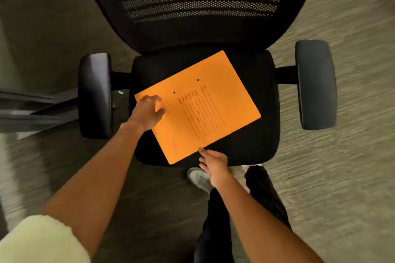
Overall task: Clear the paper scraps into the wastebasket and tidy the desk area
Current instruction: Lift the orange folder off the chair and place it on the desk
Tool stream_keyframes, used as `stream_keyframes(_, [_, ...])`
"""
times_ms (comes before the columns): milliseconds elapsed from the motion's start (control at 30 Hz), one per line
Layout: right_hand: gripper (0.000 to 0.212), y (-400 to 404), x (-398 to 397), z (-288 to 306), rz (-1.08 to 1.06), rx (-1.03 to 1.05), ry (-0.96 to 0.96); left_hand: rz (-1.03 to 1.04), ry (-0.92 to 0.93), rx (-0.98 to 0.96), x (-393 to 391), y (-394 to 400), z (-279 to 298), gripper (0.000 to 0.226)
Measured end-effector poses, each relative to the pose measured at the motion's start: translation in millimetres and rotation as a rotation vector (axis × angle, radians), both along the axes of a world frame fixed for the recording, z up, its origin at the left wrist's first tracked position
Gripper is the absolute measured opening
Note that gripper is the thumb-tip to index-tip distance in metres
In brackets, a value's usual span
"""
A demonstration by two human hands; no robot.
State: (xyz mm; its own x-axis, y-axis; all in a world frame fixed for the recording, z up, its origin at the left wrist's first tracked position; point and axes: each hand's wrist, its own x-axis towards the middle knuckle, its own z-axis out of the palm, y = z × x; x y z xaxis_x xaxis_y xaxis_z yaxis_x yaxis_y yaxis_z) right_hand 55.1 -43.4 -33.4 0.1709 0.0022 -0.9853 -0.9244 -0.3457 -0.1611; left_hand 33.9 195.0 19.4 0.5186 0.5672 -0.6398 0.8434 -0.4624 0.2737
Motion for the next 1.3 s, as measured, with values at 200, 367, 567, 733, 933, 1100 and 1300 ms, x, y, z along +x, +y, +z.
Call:
stream_keyframes(200, [0.042,6.5,-10.7,-21.7,-0.092,-0.044,0.006,-0.148,0.124,0.113,26.7,40.5,-37.9,0.060])
stream_keyframes(367, [0.021,21.6,-10.5,-26.7,-0.194,-0.007,0.046,-0.141,0.173,0.146,40.1,48.8,-53.3,0.066])
stream_keyframes(567, [0.008,21.3,0.6,-24.6,-0.182,-0.020,-0.057,-0.099,0.235,0.125,37.6,42.8,-47.9,0.059])
stream_keyframes(733, [0.019,-3.8,18.4,-5.9,-0.105,-0.015,-0.118,0.193,0.184,-0.153,11.0,40.9,-26.5,0.051])
stream_keyframes(933, [0.009,-20.0,53.6,43.6,-0.005,0.071,-0.133,0.445,0.031,-0.288,-25.2,18.3,19.0,0.024])
stream_keyframes(1100, [0.013,-17.9,90.3,99.9,0.165,0.151,-0.231,0.634,-0.121,-0.321,-49.8,-9.7,78.8,0.015])
stream_keyframes(1300, [0.027,-4.8,123.1,183.5,0.304,0.288,-0.375,0.816,-0.390,-0.350,-66.8,-45.1,174.6,0.011])
